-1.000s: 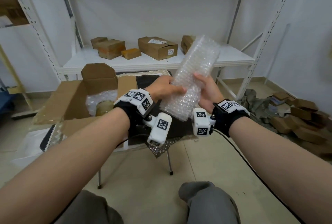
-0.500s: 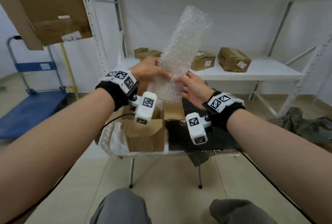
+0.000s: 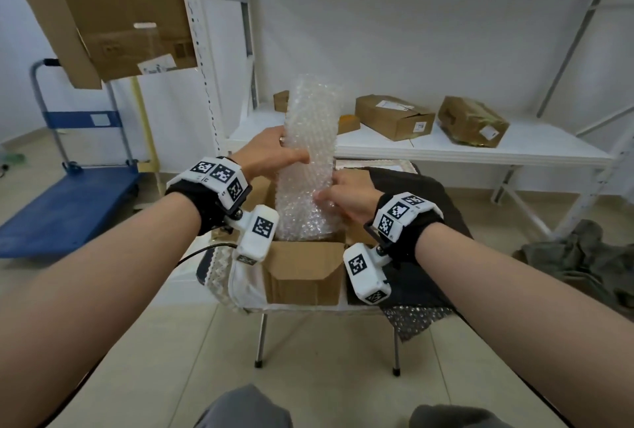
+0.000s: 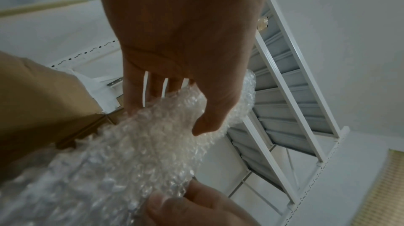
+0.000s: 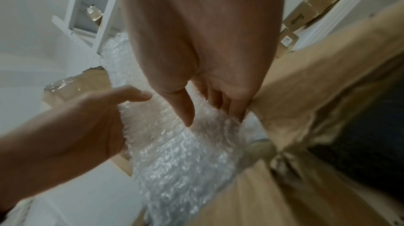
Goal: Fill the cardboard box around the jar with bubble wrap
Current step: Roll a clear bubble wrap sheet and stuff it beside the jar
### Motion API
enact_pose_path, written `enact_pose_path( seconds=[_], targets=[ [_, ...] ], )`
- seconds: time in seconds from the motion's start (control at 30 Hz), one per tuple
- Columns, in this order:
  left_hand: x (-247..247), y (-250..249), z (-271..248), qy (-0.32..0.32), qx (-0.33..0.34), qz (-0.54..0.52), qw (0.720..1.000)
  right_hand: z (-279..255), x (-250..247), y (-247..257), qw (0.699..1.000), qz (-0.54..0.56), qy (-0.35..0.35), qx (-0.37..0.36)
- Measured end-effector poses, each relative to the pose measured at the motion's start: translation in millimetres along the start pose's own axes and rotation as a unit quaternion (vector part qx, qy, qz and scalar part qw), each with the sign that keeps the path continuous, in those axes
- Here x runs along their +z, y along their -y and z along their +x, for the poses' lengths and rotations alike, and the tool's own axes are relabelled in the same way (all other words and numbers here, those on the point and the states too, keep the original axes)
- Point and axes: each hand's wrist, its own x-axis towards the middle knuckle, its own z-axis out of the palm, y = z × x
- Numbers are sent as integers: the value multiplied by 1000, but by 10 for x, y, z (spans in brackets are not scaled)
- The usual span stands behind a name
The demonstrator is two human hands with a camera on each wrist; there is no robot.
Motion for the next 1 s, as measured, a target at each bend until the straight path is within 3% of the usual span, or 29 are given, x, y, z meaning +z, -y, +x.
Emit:
enact_pose_path(
  seconds=[0.2,0.33,0.43,0.6,0.77,0.9,1.0],
  targets=[
    [-12,84,94,-8,9,72,997,81,154,48,998,-59,0,24],
    [-25,91,148,33,5,133,991,99,263,57,997,-64,10,34],
    [-26,81,189,47,-30,129,990,99,324,32,998,-50,39,15],
    [10,73,207,73,-105,90,988,130,348,-15,993,-114,4,3],
    [35,149,250,102,-125,106,981,145,410,-39,999,-13,-29,21],
    [73,171,260,114,-132,124,977,103,504,-20,994,103,-4,39],
    [87,207,297,99,-123,98,983,107,477,-24,996,81,12,45]
  ],
)
